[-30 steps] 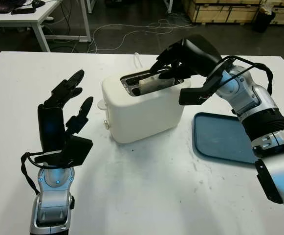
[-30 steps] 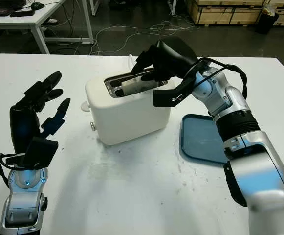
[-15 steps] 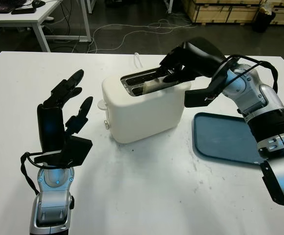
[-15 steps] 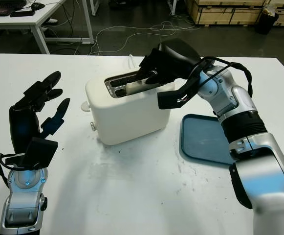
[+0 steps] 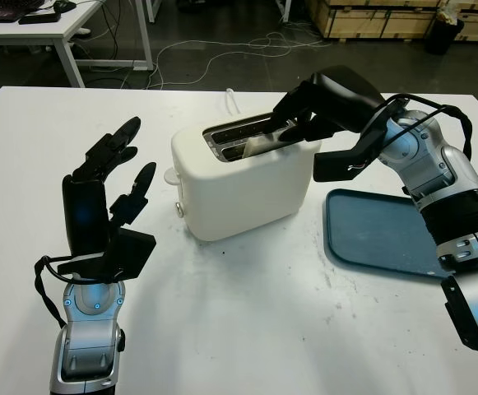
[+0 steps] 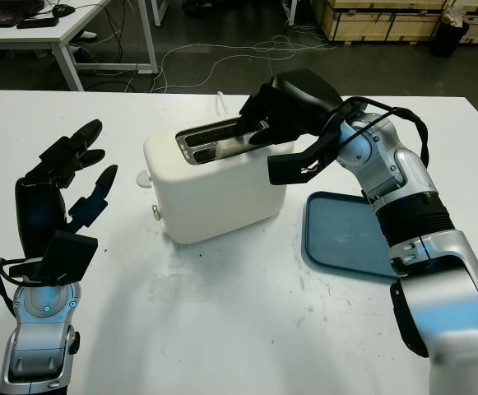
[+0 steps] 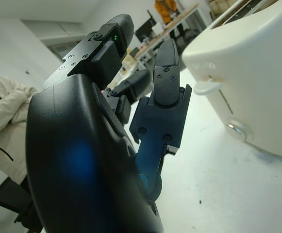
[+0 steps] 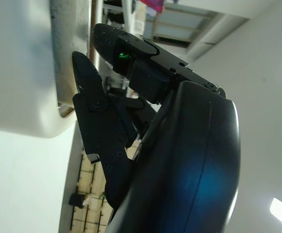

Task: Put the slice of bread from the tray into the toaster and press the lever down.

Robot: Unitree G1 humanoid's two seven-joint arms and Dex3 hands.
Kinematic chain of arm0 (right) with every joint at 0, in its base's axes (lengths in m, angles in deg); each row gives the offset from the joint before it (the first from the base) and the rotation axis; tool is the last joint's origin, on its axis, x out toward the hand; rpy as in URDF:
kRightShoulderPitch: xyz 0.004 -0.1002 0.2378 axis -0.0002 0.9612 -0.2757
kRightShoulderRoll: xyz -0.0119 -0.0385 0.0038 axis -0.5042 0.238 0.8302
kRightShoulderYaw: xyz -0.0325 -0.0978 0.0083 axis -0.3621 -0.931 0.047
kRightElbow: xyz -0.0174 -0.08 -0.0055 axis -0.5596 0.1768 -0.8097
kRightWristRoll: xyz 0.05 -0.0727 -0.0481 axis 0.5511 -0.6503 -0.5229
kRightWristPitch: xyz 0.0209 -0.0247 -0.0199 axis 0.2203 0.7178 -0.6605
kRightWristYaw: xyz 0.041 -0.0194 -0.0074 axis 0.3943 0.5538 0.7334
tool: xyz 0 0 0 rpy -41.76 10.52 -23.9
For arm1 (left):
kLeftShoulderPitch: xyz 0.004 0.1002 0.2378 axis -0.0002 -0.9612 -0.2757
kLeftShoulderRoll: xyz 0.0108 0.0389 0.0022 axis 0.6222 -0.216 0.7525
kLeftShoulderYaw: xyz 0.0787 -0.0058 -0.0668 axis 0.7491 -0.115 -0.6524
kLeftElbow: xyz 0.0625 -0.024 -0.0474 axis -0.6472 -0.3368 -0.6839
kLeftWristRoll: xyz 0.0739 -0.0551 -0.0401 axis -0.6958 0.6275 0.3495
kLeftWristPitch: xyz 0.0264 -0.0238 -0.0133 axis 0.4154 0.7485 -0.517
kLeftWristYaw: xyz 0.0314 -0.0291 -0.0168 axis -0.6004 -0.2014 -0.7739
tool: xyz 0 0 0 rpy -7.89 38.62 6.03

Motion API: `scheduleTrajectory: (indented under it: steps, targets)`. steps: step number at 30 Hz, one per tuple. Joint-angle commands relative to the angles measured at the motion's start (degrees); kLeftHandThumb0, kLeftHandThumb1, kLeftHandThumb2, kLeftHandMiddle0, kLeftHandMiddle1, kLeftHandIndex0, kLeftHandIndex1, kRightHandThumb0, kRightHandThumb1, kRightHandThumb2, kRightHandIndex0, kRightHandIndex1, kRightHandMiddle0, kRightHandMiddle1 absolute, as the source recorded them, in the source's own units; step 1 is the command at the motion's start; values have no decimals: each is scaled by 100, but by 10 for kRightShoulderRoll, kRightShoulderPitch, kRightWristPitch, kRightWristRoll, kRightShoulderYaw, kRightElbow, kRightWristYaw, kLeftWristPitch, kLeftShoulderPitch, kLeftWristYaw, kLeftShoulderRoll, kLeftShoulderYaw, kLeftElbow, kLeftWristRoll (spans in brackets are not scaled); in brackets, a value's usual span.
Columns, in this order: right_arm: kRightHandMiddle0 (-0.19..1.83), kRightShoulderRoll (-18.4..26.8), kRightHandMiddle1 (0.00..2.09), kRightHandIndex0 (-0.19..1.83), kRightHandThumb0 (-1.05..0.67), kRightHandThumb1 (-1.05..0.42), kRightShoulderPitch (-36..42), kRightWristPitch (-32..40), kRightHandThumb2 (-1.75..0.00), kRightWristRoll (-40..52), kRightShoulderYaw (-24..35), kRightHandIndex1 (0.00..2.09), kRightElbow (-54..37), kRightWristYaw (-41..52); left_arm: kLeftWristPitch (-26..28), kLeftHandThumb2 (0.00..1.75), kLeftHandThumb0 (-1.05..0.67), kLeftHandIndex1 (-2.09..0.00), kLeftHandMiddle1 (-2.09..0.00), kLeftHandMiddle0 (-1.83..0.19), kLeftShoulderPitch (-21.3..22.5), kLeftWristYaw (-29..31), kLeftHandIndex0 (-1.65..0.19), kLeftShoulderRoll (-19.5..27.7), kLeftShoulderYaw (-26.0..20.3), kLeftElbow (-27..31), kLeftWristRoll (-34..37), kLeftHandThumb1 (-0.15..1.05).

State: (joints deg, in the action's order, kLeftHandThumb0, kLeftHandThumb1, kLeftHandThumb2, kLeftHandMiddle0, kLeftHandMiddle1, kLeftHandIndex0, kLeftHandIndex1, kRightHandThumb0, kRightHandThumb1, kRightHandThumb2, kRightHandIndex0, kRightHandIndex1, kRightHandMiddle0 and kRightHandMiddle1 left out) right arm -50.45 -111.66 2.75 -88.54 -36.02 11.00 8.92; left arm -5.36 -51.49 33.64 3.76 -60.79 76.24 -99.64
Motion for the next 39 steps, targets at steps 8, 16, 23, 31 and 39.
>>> scheduleTrajectory:
  steps: [8, 16, 23, 31, 39]
  targets:
    - [75, -13, 0, 49, -62, -91, -14, -12, -4, 43, 58, 67, -9, -80, -9, 20, -39, -1, -83, -43, -3, -5, -68, 3, -1, -4, 0, 92]
    - [68, -7, 1, 63, -63, -92, 91, 33, -20, 162, 146, 23, -88, -42, -4, 20, -42, -1, -82, -42, -1, -1, -69, 3, -2, -3, 6, 92]
    - [61, -64, 0, 65, -45, -92, 261, 135, -27, 311, 210, 9, -210, -7, -2, 20, -40, -1, -82, -41, 4, 10, -68, 11, -4, -4, 6, 92]
    - [59, -145, 1, 65, -44, -92, 441, 180, -31, 390, 236, 5, -354, -14, -2, 20, -41, -1, -83, -44, 15, 13, -69, 23, -6, -13, 3, 92]
    - [64, -186, 2, 74, -50, -92, 491, 201, -20, 397, 254, 6, -397, -38, 11, 18, -42, -2, -83, -45, 23, 7, -70, 26, -3, -15, -15, 92]
